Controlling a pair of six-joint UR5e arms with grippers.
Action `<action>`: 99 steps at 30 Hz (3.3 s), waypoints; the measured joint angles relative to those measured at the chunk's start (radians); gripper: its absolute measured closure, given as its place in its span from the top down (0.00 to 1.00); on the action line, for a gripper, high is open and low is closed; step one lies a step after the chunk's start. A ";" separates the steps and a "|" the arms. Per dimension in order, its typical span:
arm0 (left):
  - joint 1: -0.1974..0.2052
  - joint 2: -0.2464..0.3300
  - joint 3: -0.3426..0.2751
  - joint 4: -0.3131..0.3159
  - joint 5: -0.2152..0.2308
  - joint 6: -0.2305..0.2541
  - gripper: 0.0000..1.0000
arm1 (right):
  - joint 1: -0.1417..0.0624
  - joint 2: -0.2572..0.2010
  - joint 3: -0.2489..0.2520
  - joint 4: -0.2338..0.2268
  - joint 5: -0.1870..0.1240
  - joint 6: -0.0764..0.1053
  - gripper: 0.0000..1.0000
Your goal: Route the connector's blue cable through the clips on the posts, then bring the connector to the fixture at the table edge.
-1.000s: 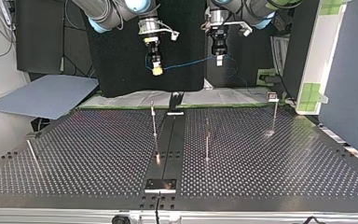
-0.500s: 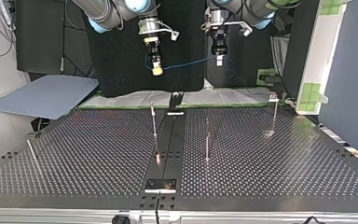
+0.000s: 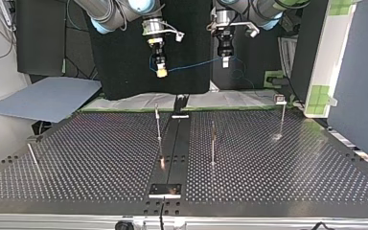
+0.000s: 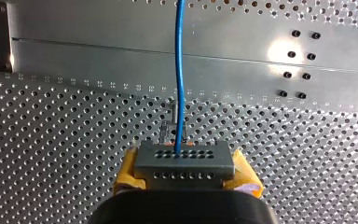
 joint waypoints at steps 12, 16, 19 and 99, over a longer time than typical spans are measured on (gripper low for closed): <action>0.000 0.000 0.000 0.000 0.000 0.000 0.00 | 0.000 0.000 0.000 0.000 0.000 0.000 0.00; 0.000 0.000 0.000 0.000 0.000 0.000 0.00 | 0.000 0.000 0.000 0.000 0.000 0.000 0.00; 0.000 0.000 0.000 0.000 0.000 0.000 0.00 | 0.000 0.000 0.000 0.000 0.000 0.000 0.00; 0.000 0.000 0.000 0.000 0.000 0.000 0.00 | 0.000 0.000 0.000 0.000 0.000 0.000 0.00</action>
